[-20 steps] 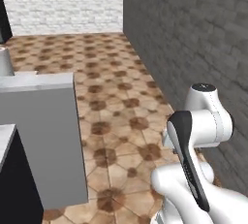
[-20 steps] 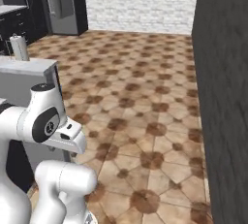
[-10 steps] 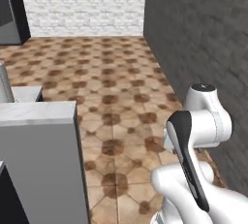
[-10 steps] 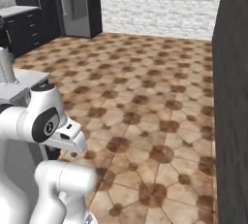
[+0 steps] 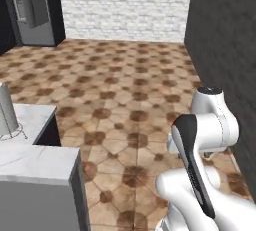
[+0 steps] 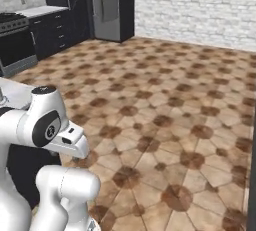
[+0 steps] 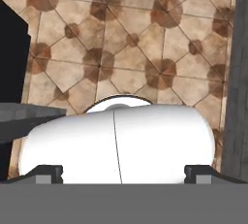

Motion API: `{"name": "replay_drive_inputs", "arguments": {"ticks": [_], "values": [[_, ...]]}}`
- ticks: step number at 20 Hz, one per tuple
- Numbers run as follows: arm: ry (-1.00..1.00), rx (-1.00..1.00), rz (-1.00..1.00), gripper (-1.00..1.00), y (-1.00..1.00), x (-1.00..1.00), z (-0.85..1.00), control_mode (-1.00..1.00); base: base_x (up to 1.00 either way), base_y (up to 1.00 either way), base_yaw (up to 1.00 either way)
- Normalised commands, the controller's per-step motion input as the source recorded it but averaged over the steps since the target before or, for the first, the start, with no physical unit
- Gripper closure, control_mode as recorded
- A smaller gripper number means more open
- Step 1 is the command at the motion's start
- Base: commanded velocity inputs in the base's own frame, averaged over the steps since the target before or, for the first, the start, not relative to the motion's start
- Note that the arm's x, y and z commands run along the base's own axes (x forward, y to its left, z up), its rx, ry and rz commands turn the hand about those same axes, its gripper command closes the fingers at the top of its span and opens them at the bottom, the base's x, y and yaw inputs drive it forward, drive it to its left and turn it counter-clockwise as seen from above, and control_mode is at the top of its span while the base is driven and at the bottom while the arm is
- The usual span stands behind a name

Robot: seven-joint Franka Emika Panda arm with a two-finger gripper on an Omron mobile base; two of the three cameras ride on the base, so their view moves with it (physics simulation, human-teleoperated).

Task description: Place the cold items (potato and bell pepper) from the fridge in one tupperware on the dining counter. Place the warm items (kebab skewer and hot dog) in the stove area in another tupperware.

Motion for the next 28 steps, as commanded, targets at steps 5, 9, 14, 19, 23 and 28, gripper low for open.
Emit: {"name": "replay_drive_inputs", "arguments": {"ticks": [5,9,14,19,23,28], "values": [[0.0,0.0,0.0,-1.0,0.0,0.0,0.0,1.0,1.0,-0.75,0.32],[0.0,0.0,0.0,-1.0,0.0,0.0,0.0,1.0,1.0,-0.8,0.3],[0.0,0.0,0.0,-1.0,0.0,0.0,0.0,1.0,1.0,-0.78,0.33],[0.0,0.0,0.0,-1.0,0.0,0.0,0.0,1.0,1.0,-0.53,0.37],[0.0,0.0,0.0,-1.0,0.0,0.0,0.0,1.0,1.0,-0.44,0.39],[0.0,0.0,0.0,-1.0,0.0,0.0,0.0,1.0,1.0,-0.38,0.4]]}}
